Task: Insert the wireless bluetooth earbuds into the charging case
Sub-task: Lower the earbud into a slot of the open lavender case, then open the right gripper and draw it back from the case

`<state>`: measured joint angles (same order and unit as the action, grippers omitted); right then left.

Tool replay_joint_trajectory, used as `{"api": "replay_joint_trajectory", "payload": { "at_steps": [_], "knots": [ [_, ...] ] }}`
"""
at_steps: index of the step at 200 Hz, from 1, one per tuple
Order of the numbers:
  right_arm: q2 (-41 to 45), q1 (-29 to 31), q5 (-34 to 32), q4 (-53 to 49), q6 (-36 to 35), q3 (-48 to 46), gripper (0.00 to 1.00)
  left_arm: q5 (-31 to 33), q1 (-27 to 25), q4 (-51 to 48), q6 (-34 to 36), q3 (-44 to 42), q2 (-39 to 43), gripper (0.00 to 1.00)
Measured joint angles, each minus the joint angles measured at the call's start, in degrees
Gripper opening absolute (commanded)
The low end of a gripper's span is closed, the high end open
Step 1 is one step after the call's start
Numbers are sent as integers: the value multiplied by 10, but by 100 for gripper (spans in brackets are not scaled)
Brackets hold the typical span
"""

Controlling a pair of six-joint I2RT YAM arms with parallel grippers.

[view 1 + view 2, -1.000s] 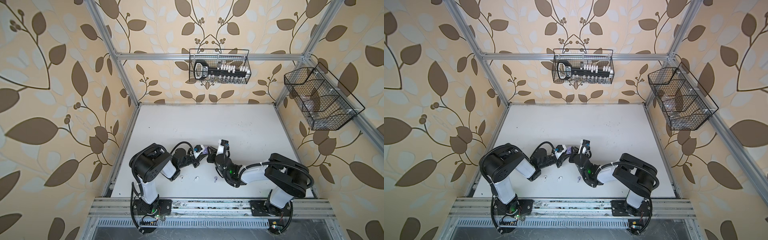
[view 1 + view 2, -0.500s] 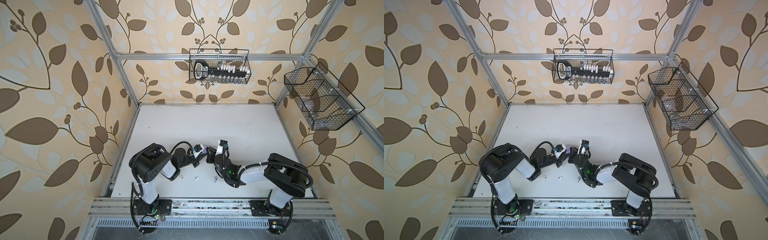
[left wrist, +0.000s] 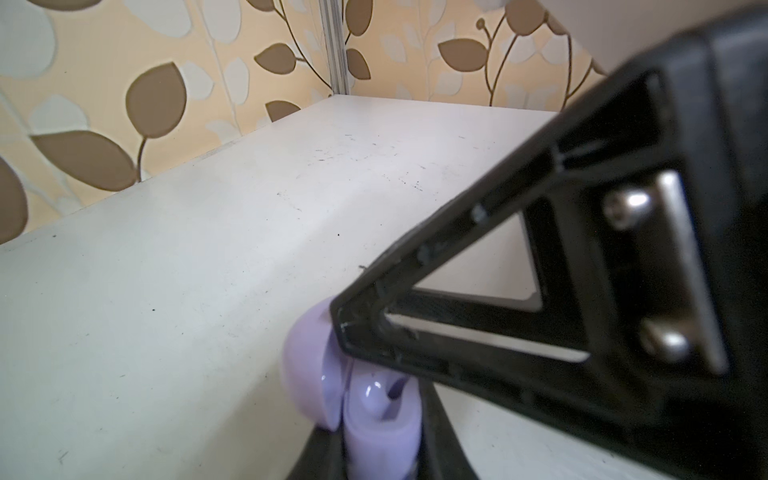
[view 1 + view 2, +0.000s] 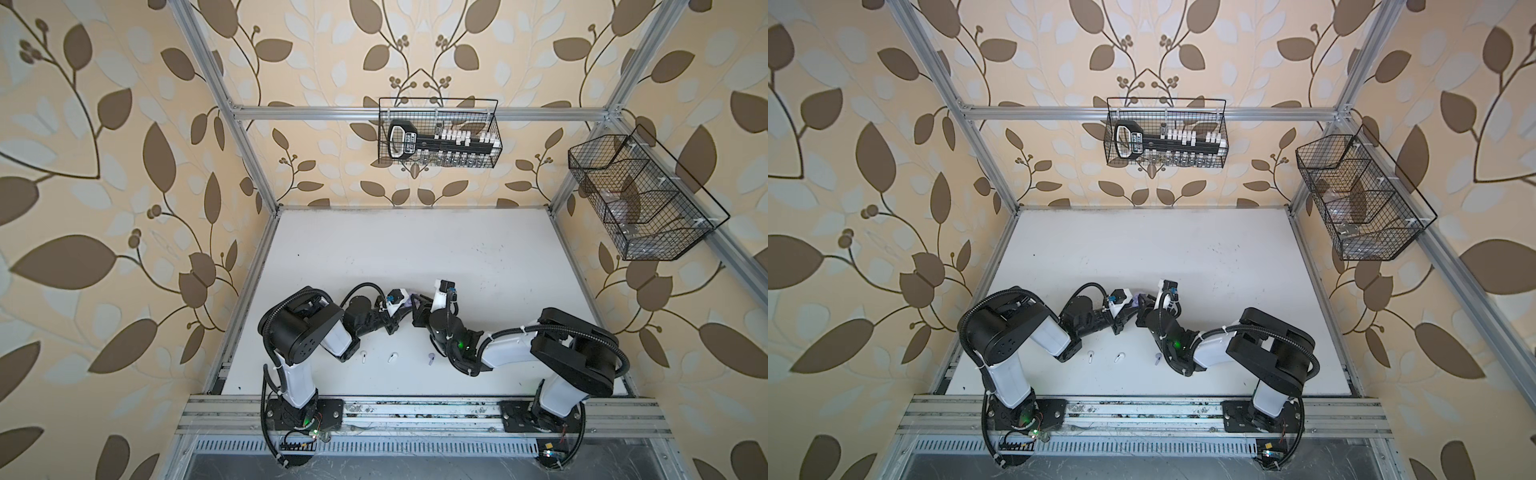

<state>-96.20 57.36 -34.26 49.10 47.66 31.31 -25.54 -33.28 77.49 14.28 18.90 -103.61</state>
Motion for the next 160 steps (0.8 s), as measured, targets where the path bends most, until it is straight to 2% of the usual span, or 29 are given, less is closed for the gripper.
{"api": "replay_joint_trajectory", "payload": {
  "at_steps": [96,160],
  "knots": [
    [75,-2,-9,-39,-2,-21,38,-4,0,3,0,1,0,4],
    [166,-2,-8,-159,4,-30,43,-14,0,3,1,1,0,4]
  ]
}}
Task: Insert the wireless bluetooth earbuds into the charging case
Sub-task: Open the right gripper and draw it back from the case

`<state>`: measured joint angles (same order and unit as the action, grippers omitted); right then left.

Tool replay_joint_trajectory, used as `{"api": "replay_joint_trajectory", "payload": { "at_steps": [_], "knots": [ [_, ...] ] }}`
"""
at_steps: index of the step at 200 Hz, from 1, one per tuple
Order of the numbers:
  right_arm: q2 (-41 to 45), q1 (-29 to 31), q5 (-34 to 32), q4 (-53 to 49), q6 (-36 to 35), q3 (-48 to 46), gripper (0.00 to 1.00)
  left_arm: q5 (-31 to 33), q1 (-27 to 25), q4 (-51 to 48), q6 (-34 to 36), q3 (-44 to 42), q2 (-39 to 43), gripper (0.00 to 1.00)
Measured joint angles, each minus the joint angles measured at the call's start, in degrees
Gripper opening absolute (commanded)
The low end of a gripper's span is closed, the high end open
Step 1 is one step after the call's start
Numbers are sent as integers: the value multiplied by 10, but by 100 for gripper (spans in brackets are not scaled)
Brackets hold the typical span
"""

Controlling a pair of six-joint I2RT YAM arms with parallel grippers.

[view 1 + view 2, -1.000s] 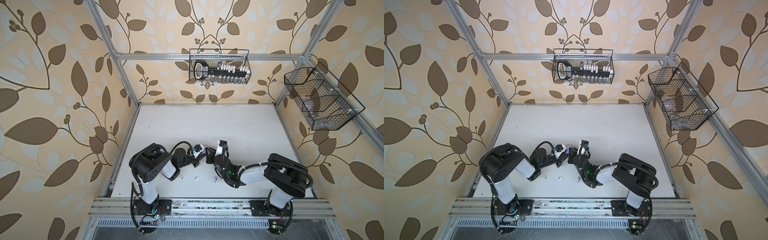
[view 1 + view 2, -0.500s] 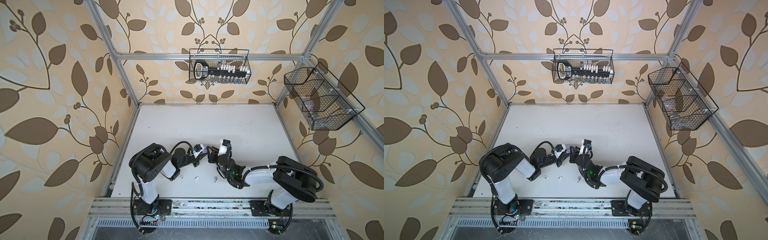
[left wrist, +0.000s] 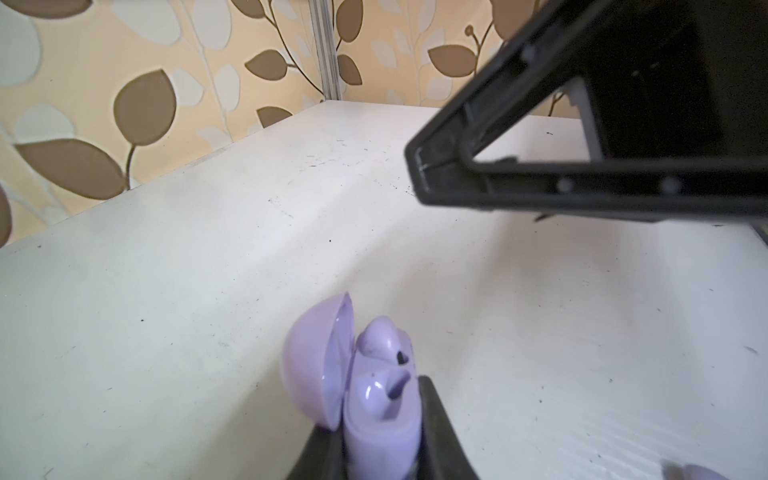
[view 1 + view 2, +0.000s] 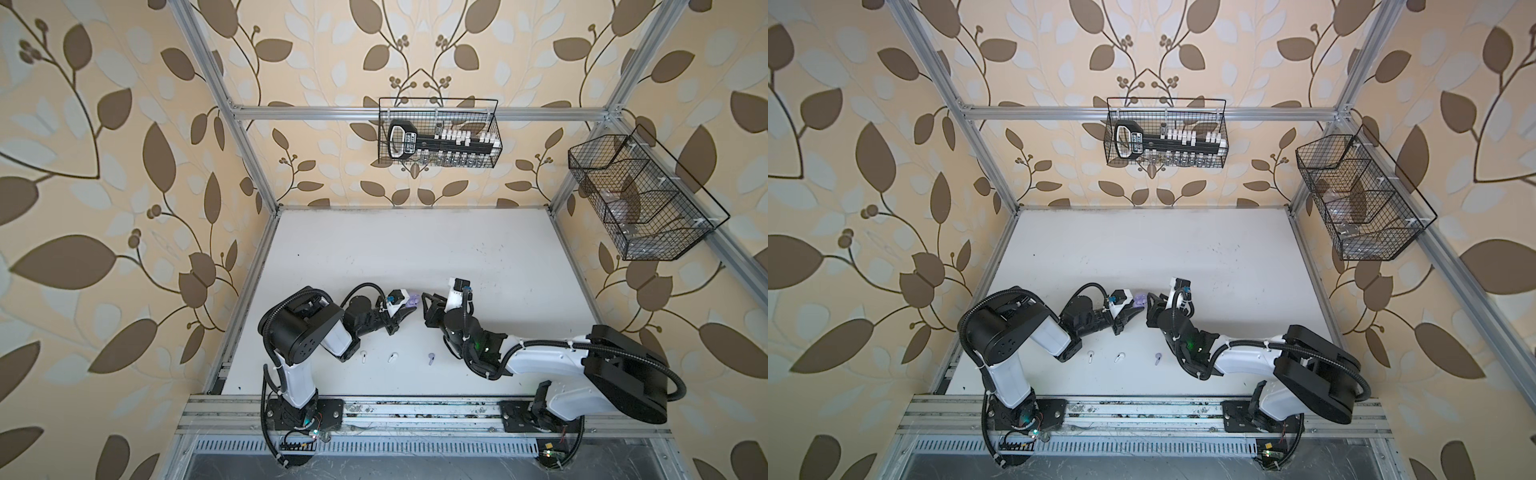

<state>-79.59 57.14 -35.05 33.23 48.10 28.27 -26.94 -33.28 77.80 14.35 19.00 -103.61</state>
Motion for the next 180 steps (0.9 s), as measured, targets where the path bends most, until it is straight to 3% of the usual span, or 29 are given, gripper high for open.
{"api": "replay_joint_trajectory", "payload": {
  "at_steps": [74,121,157,180],
  "knots": [
    [70,26,28,-240,40,18,56,0,0,0,0,0,0,5],
    [74,33,72,-405,106,77,64,0,0,0,0,0,0,5],
    [49,66,96,-512,155,126,66,0,0,0,0,0,0,5],
    [39,83,105,-558,184,138,61,0,0,0,0,0,0,5]
  ]
}}
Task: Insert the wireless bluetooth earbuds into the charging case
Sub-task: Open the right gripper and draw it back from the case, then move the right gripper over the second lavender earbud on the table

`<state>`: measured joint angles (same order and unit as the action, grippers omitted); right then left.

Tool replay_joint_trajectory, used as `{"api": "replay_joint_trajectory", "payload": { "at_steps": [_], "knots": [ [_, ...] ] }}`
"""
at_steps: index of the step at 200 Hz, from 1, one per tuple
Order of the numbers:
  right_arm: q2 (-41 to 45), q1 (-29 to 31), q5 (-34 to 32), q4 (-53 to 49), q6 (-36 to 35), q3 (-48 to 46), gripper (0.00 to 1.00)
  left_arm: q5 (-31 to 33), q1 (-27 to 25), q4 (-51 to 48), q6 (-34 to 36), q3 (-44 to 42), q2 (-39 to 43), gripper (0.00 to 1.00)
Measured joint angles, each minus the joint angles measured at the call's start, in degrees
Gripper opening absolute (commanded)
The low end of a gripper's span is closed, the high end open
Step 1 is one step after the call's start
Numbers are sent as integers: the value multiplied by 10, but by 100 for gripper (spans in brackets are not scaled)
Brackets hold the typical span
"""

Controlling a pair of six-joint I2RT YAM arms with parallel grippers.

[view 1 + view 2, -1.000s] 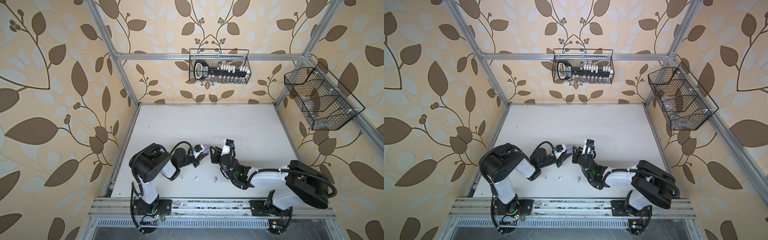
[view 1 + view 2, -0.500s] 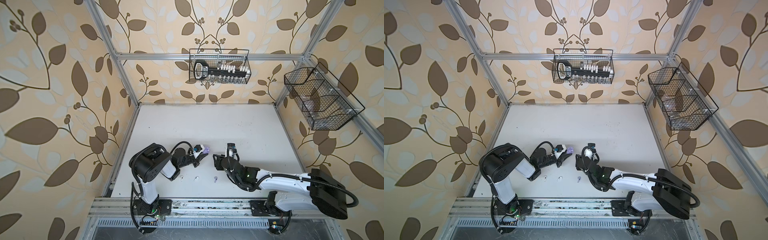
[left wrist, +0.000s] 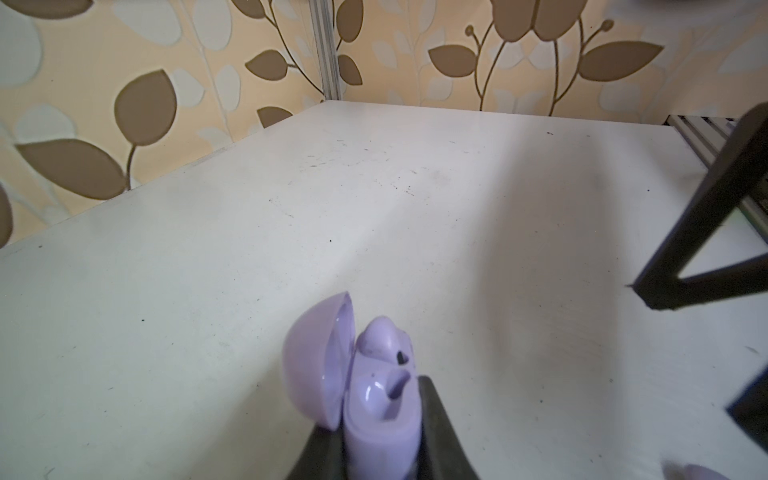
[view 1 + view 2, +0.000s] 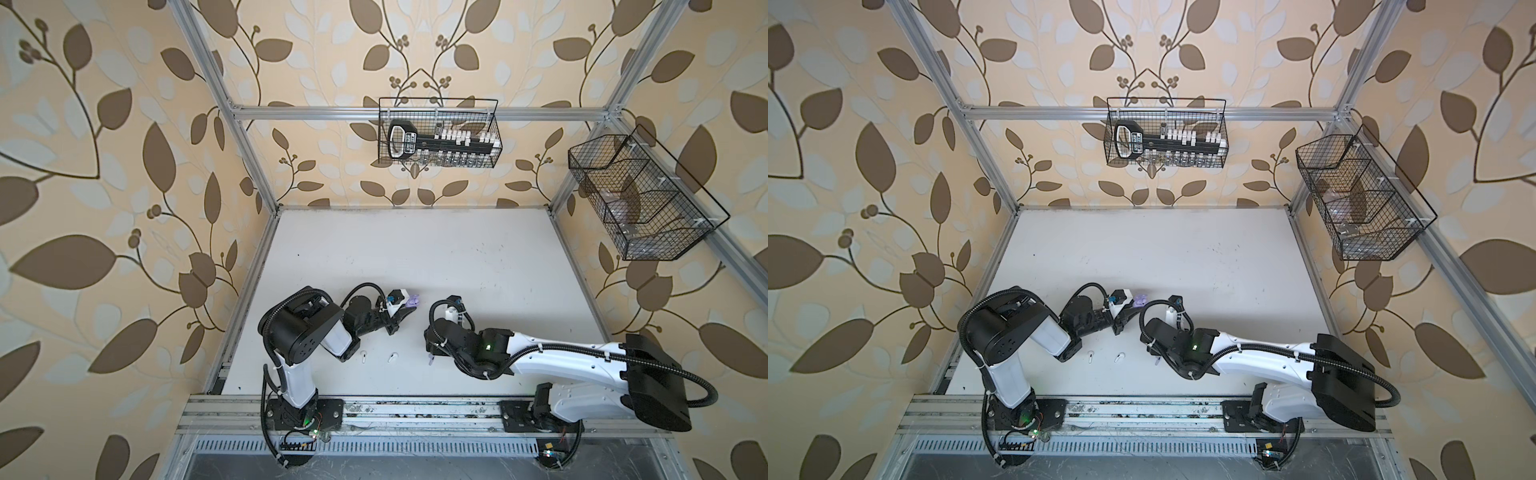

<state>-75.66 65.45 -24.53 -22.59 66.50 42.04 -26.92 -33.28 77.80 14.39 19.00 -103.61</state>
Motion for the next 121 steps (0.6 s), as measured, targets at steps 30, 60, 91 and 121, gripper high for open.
{"api": "replay_joint_trajectory", "payload": {
  "at_steps": [30,60,91,121],
  "knots": [
    [-18,15,12,-35,33,7,52,0,0,0,0,0,0,6],
    [-54,23,27,-48,57,21,45,0,0,0,0,0,0,6],
    [-100,24,47,-60,73,43,41,0,0,0,0,0,0,6],
    [-123,24,61,-65,86,53,38,0,0,0,1,0,0,6]
  ]
}}
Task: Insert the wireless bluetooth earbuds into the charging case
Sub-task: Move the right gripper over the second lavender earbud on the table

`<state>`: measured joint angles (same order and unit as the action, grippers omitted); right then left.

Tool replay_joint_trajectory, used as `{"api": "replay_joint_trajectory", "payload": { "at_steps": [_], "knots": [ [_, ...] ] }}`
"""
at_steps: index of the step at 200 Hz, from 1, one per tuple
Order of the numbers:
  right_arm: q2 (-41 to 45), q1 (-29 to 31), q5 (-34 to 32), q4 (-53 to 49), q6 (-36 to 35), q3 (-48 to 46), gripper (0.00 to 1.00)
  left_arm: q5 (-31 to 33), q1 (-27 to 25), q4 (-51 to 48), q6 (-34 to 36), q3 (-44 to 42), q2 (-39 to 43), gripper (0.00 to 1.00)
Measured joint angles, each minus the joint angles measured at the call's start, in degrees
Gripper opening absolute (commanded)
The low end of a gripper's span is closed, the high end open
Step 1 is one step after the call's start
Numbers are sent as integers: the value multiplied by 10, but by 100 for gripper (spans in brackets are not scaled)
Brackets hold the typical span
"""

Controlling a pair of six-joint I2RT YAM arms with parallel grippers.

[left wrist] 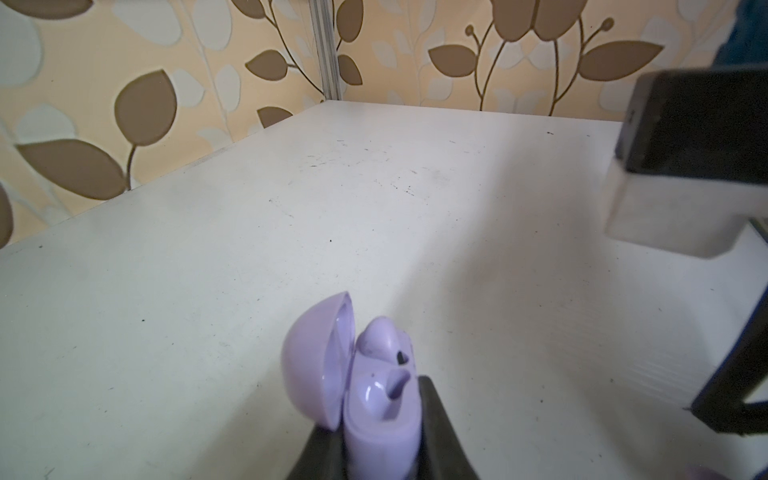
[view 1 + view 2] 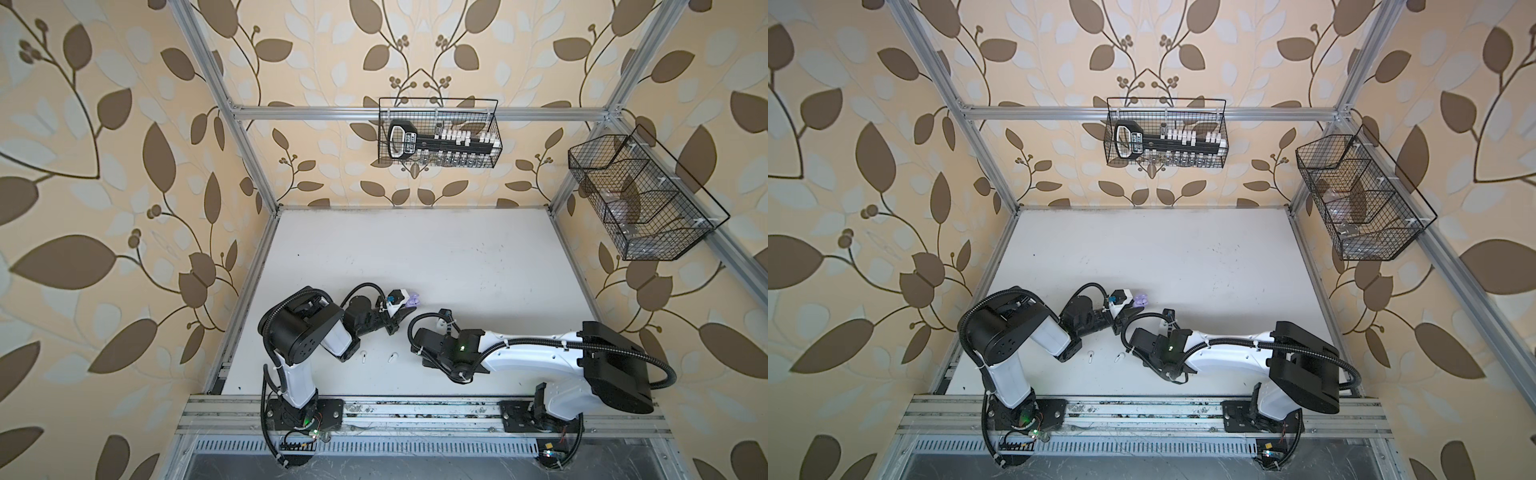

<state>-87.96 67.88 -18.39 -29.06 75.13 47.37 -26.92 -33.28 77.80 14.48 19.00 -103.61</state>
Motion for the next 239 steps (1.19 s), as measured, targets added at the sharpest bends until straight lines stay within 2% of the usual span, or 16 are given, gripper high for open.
{"api": "replay_joint_trajectory", "payload": {
  "at_steps": [139,239],
  "knots": [
    [-42,2,24,-14,24,21,33,0,0,0,1,0,0,6],
    [-63,-5,24,-14,15,32,33,1,0,0,1,0,0,7]
  ]
}}
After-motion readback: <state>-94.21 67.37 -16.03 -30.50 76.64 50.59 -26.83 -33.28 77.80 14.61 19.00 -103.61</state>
